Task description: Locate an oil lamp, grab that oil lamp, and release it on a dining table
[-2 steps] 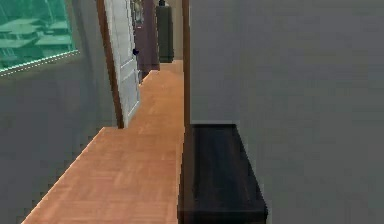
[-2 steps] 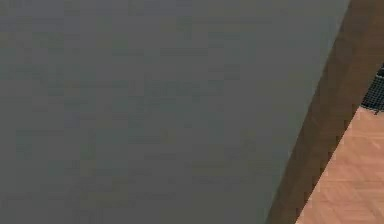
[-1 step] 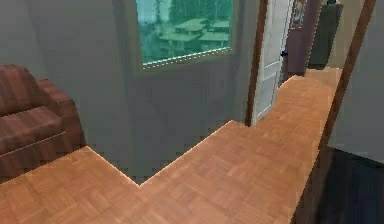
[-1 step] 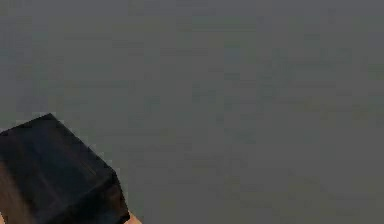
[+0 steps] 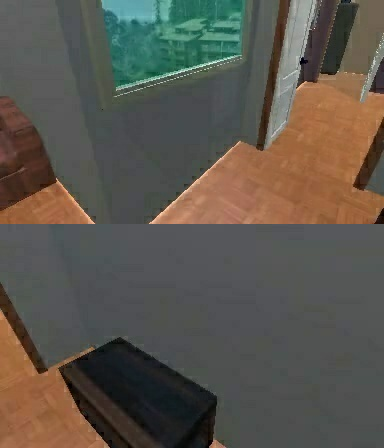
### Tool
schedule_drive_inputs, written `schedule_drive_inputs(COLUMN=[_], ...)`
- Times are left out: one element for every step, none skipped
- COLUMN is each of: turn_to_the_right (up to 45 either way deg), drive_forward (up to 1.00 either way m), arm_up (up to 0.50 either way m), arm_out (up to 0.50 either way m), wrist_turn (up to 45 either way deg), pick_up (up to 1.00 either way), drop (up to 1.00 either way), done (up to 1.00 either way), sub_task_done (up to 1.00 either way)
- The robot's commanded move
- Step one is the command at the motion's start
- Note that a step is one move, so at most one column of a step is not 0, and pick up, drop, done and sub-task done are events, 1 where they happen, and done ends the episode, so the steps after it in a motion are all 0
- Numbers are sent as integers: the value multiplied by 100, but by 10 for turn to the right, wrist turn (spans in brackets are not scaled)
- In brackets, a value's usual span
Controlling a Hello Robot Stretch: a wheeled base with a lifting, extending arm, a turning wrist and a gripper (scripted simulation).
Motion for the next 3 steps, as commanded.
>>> schedule_drive_inputs(turn_to_the_right=[360,0,0], drive_forward=[0,100,100], arm_up=[0,0,0], arm_out=[0,0,0], wrist_turn=[0,0,0], pick_up=[0,0,0], drop=[0,0,0], done=[0,0,0], sub_task_done=[0,0,0])
